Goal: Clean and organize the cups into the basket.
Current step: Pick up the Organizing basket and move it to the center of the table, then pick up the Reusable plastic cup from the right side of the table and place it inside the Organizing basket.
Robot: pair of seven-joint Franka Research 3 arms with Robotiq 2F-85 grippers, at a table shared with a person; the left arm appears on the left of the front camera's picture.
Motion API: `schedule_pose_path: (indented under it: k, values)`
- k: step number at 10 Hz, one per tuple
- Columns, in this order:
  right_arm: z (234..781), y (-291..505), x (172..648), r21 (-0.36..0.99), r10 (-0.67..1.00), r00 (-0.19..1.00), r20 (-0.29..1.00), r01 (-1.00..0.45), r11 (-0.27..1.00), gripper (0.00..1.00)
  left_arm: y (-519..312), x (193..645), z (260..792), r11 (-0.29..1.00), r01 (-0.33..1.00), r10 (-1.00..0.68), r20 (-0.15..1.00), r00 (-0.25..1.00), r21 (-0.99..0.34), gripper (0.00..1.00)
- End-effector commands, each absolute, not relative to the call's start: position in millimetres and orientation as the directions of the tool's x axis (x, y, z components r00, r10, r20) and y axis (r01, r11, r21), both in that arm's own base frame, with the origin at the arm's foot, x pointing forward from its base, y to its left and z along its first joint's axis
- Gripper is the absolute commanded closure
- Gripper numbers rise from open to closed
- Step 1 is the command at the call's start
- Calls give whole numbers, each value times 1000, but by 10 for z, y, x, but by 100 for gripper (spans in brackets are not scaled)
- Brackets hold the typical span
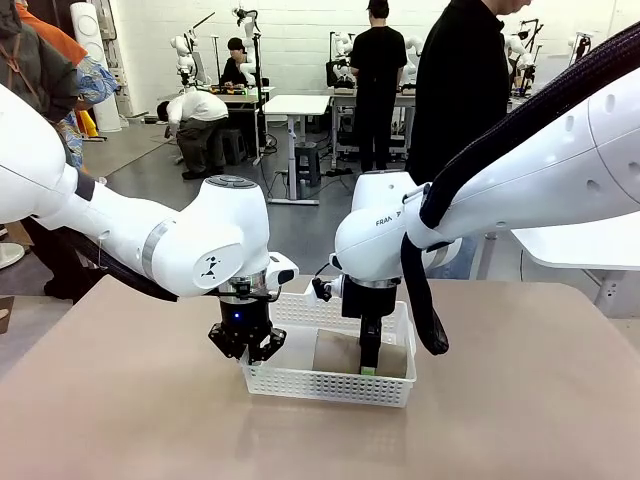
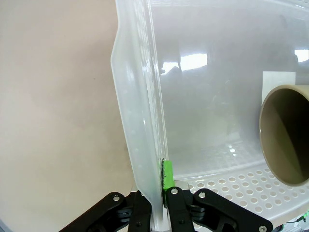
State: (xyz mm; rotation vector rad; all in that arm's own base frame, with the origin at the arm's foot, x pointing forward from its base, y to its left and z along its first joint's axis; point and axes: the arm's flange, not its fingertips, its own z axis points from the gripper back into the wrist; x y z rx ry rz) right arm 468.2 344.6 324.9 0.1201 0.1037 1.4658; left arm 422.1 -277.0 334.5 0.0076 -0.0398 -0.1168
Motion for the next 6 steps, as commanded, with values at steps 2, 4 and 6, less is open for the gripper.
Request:
schedule_pose_path:
  k: [2, 4, 6]
  values:
    - [3276, 3424, 4648, 133, 992, 119, 45, -985, 112, 0, -2771, 4183, 3300, 993, 116, -117, 33, 993, 18, 100]
    - [3471, 3338, 4570, 83, 989, 116, 86, -991, 109, 0, -2771, 4183, 3300, 993, 116, -117, 33, 993, 18, 100]
    - [3925, 3013, 4352, -7, 976, 86, 202, -996, 89, 0, -2771, 4183, 3300, 993, 116, -117, 33, 993, 18, 100]
